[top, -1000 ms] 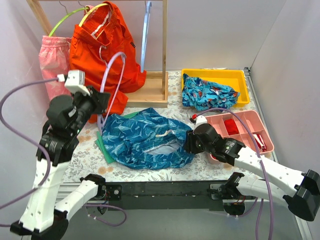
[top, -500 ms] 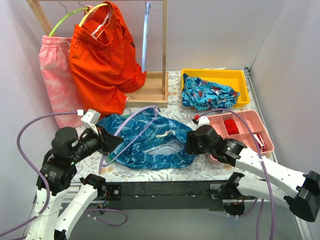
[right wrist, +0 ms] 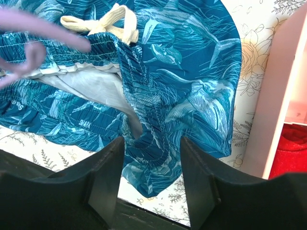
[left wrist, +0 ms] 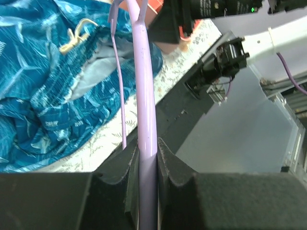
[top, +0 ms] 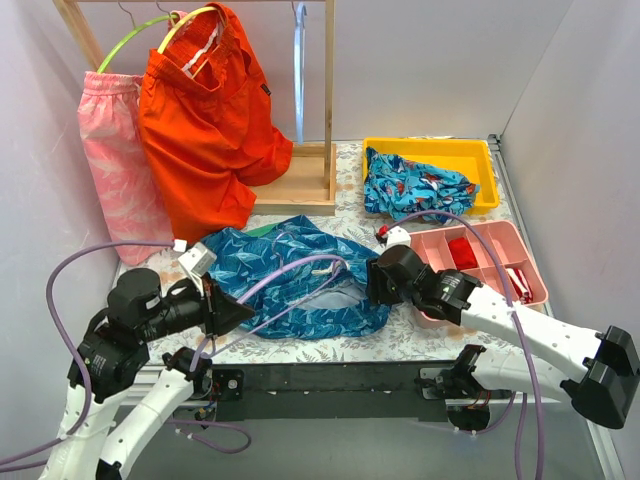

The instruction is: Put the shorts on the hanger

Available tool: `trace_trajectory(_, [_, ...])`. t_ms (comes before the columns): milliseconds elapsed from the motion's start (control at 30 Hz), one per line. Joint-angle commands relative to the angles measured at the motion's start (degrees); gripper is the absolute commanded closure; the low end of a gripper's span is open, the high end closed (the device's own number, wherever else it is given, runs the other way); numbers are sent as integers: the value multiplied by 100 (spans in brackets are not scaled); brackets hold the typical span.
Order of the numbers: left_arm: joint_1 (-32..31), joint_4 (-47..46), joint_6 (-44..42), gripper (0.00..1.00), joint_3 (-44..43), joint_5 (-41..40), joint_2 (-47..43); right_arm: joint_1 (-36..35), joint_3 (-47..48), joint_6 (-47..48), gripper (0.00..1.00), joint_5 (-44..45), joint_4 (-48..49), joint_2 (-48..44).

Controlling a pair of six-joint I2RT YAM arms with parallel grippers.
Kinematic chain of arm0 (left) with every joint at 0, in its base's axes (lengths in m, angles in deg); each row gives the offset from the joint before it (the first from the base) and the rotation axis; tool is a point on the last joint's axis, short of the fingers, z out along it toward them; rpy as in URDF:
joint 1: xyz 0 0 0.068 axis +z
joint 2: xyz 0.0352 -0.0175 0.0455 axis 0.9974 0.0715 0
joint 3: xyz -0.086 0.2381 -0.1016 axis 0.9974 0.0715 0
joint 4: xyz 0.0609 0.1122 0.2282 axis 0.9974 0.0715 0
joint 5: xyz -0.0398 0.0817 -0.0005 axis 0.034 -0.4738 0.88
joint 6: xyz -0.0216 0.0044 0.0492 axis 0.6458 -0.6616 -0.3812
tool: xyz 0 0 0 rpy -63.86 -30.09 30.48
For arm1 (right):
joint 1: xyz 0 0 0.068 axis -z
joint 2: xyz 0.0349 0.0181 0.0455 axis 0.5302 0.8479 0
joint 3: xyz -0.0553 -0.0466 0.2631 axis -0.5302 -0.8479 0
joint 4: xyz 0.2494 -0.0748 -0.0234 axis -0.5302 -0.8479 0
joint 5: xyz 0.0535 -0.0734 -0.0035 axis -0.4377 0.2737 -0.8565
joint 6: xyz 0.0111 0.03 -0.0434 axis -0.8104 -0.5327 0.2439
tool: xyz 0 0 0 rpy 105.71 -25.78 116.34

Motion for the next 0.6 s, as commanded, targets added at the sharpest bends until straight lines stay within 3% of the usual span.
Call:
trace_trajectory(0, [-242, 106, -78, 100, -178, 203, 152, -43, 272, 34, 46, 209, 89, 135])
trace_trajectory(233, [-690, 185, -86, 100, -327, 71, 696, -43, 316, 52, 70, 270, 142, 354])
trace_trajectory(400, [-753, 71, -139, 100, -459, 71, 1144, -43, 403, 113, 93, 323, 168, 337])
trace_trajectory(467, [-753, 0, -174, 100, -555, -60, 1285, -61, 482, 192, 99, 323, 142, 311])
trace_trajectory(567, [-753, -149, -253, 100, -678, 26, 1558, -78, 702, 350, 99, 341, 46, 293])
